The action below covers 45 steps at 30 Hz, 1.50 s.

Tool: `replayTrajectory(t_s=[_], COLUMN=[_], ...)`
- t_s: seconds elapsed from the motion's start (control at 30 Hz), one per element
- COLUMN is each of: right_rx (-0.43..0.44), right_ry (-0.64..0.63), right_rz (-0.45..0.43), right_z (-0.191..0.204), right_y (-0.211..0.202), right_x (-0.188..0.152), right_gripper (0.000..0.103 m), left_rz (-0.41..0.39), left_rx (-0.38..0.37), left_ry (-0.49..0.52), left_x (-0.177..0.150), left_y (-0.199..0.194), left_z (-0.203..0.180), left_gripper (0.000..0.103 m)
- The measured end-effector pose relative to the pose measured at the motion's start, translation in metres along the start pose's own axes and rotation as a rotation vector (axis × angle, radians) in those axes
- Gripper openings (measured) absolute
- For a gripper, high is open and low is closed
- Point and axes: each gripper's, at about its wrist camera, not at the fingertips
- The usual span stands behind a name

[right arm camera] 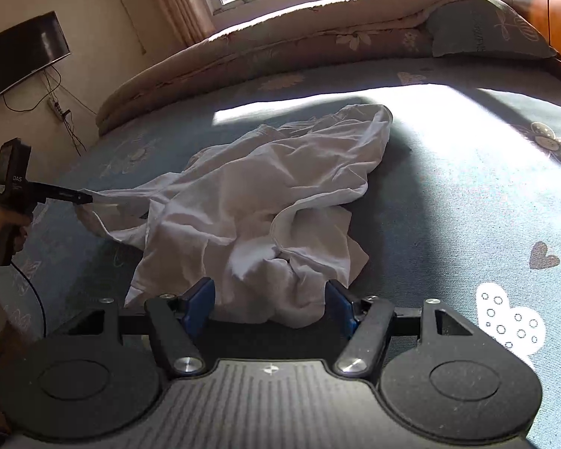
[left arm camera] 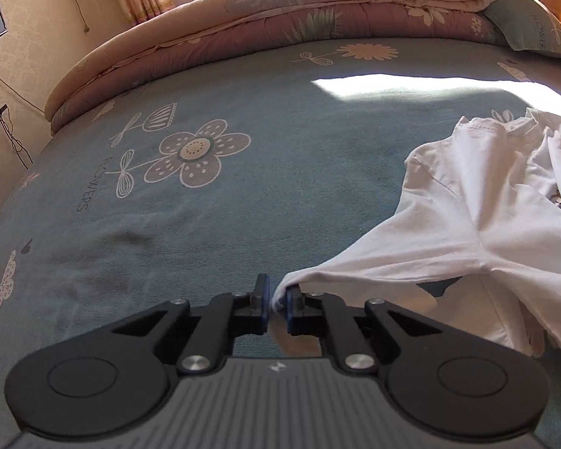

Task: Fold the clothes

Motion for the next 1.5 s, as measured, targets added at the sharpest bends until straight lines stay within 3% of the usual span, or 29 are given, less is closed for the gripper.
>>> replayTrajectory(t_s=[0.17,0.3,0.43,0.6,0.63,0.83,0.97,1.03,1.17,1.5], right_rx=[0.005,0.01,-0.001,-0.026,-0.032,-0.064,-0.098,-0.128,-0.185,-0.385], right_ry=[0.007,0.053,0.054,-0.04,-0.062,-0.207,-0.277,-0.309,-0.339,-0.315], right_rz=[0.018,0.023,0.009,0.001,0.005,0.075,0.094,0.099,0.091,0.089], right_z=[-0.003,-0.01,-0.013,-0.004,-0.001,0.016,0.024,0.024,0.012,-0.07], right_y=[0.008,0.019,0.026,0.042,0.047,0.086,0.104,0.108,0.1,0.07], right_x=[0.002,0.006,0.015,0.029,0.031,0.037,0.039,0.039,0.044,0.076], right_gripper=[0.07,0.07,0.07,0.07,0.069,0.051,0.036,0.01,0.007,0.005], left_rz=[0.009,0.005,0.006,0.003,0.001,0.013,0.017,0.018,0.003,0.003], left_rx=[-0.002,-0.096,-0.13,-0.264,-0.287,-0.417,-0.457,-0.466,-0.463,-0.459], left_ry=[0.074,0.058,0.142,0.2,0.211,0.26,0.282,0.29,0.313,0.339], left_x=[0.004,-0.003,-0.015,-0.028,-0.03,-0.041,-0.045,-0.047,-0.049,-0.053], left_y=[0.006,0.005,-0.009,-0.038,-0.043,-0.057,-0.056,-0.058,-0.06,-0.054], left_z=[-0.015,-0.026,-0.044,-0.064,-0.069,-0.099,-0.118,-0.123,-0.129,-0.143], left_gripper=[0.007,0.015,0.038,0.072,0.074,0.078,0.078,0.078,0.081,0.083])
Point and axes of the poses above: each gripper's, at about its wrist camera, not at the fingertips, and y roughly the way its jaws point, z to its left, x to its top, and after that the axes turned 2 degrees about -x, right-handed
